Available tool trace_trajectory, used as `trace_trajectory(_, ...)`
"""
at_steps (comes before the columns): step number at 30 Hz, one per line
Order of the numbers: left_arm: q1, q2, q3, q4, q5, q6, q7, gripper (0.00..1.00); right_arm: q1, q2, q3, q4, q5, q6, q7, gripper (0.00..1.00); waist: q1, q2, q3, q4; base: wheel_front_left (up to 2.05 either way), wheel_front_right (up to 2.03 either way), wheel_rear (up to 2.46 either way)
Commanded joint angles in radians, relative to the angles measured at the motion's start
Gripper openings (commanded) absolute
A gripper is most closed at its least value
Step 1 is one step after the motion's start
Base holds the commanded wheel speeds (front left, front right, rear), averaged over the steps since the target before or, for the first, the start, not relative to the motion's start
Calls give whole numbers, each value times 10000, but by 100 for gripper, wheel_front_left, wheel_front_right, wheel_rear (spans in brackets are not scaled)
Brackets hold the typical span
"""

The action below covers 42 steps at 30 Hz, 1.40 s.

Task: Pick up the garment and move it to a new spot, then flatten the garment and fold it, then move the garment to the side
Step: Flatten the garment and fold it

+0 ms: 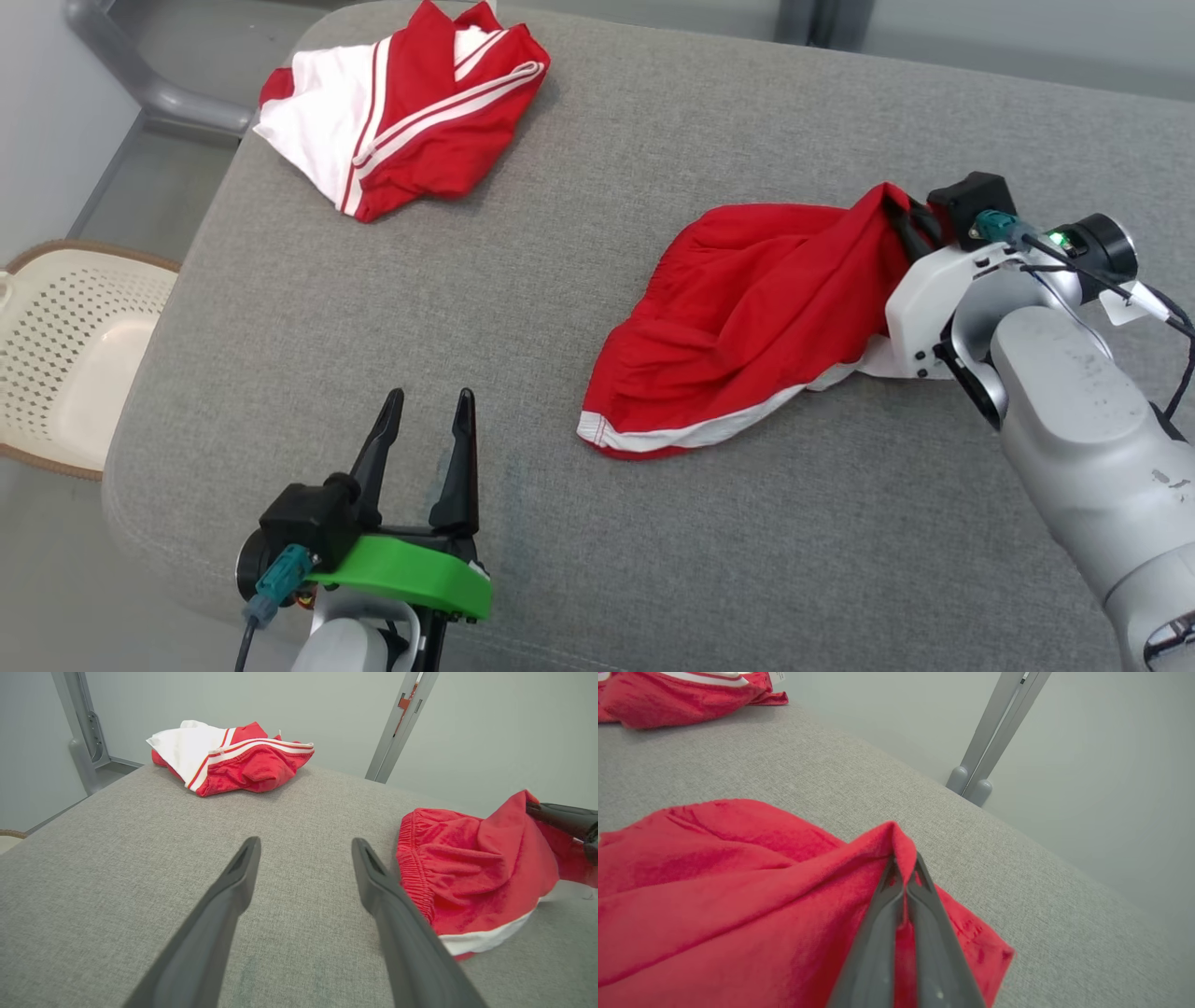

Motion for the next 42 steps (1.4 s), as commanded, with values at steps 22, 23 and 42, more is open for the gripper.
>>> trace_trajectory(22,136,18,371,-90,448,-12,-35,100,203,78,-786,-42,1461,1,-1592,100,0,0,-443,-1544,0,0,0)
trace_trajectory(23,143,18,385,-100,462,-23,-33,100,424,60,-928,-322,1516,1,-1593,100,0,0,-479,-1625,0,0,0)
trace_trajectory(42,287,18,649,-204,661,-131,-35,100,4325,1529,-2003,-2575,1437,1,-1597,100,0,0,-721,-1906,0,0,0)
